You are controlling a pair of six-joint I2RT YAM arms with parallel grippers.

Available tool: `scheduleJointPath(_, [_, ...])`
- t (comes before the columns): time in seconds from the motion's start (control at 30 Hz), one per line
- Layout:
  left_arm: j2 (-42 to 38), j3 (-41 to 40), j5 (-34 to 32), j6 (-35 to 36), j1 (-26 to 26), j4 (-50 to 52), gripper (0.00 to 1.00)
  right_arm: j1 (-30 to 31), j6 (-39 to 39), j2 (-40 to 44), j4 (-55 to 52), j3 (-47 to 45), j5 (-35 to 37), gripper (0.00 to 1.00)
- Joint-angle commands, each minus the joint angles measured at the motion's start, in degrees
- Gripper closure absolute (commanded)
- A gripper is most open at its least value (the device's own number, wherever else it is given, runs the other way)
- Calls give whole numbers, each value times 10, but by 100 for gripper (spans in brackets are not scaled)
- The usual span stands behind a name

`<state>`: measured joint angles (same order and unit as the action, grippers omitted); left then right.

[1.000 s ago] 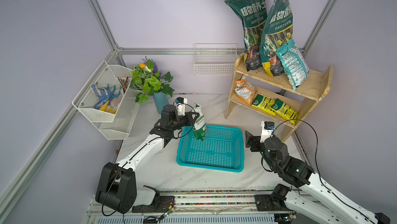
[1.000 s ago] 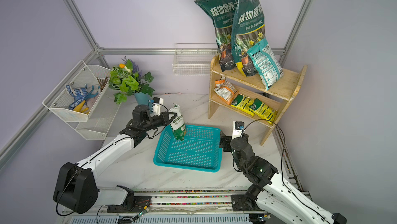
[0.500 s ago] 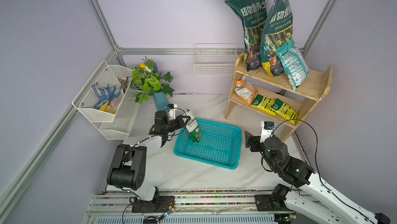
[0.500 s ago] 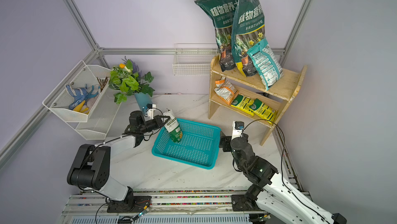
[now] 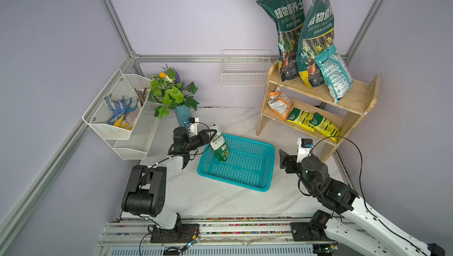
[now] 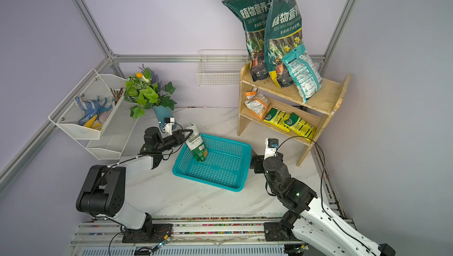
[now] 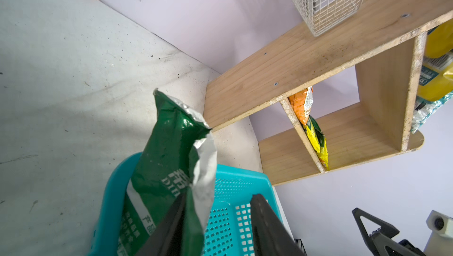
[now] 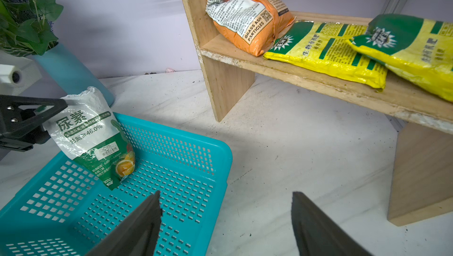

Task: Take down the fertilizer bag from the shelf
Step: Place the fertilizer bag in the storage box.

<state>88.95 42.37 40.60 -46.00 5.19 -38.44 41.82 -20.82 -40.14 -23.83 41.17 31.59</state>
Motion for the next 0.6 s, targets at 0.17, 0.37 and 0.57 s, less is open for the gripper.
scheduleJointPath(0.17, [-95, -33, -86, -25, -6, 73, 7, -4, -8, -2, 8, -5, -3, 14])
scheduleJointPath(0.37, [-217, 29, -271, -36, -14, 427, 0, -5, -3, 13, 5, 8, -3, 15])
scheduleJointPath(0.57, [-326, 6, -341, -17, -37, 555, 0, -5, -12, 10, -58, 120, -3, 17])
